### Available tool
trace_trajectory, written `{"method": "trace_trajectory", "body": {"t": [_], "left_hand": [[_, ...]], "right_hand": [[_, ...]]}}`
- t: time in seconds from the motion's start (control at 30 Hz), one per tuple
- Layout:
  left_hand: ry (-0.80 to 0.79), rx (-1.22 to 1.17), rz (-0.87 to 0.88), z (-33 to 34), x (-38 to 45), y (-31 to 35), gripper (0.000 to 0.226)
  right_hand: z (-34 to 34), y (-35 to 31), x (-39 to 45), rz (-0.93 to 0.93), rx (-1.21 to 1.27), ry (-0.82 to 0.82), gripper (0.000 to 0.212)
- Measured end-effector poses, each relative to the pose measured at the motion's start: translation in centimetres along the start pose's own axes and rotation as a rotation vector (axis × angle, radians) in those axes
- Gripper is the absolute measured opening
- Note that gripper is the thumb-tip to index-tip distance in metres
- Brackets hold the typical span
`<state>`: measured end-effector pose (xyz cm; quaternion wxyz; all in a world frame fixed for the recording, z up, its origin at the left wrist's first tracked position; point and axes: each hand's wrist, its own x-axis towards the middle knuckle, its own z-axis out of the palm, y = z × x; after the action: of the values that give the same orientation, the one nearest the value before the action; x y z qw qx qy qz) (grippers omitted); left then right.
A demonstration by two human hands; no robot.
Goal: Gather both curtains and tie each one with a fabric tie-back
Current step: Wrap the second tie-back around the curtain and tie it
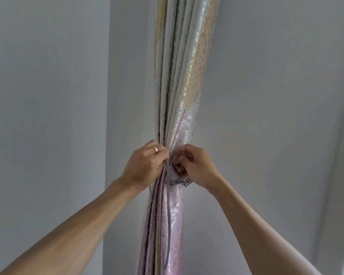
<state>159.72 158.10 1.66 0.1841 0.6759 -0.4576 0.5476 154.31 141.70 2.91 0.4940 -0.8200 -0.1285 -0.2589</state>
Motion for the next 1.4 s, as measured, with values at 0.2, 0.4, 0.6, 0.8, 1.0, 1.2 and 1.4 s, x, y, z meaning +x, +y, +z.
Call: {"method": "trace_trajectory", "body": {"t": [0.2,0.4,0.6,0.8,1.0,1.2,1.4], "left_hand": [[0.187,-0.237,-0.24,0.7,0.1,0.6,0.013],[0.051,-0.52,-0.531,-0.1,0.1,0.3,0.017],[-0.093,-0.641,-0.775,-2.2,-1.7,-1.5,0.014],[-0.041,-0.883,-0.961,-2.7,-2.1,-1.3,0.014],[-0.254,-1.237,-1.066,-3.4,-2.1,-1.9,0.015],[-0.425,-1.0,-1.066,-2.5,-2.2,-2.3,0.004],[-0.452,-0.426,-0.846,-0.4,-1.1,-2.3,0.014]], "right_hand": [[0.2,-0.4,0.2,0.004,0.071,-0.108,0.023],[0.2,-0.4,0.5,0.052,-0.095,0.017,0.023],[-0.1,0.1,1.3,0.108,-0.415,0.164,0.021],[0.8,0.6,1.9,0.052,-0.469,0.206,0.021],[-0.3,0.1,0.2,0.013,-0.195,0.002,0.021],[-1.8,0.5,0.1,0.225,-0.255,-0.139,0.024],[-2.4,0.7,0.1,0.188,-0.23,-0.059,0.02]]}}
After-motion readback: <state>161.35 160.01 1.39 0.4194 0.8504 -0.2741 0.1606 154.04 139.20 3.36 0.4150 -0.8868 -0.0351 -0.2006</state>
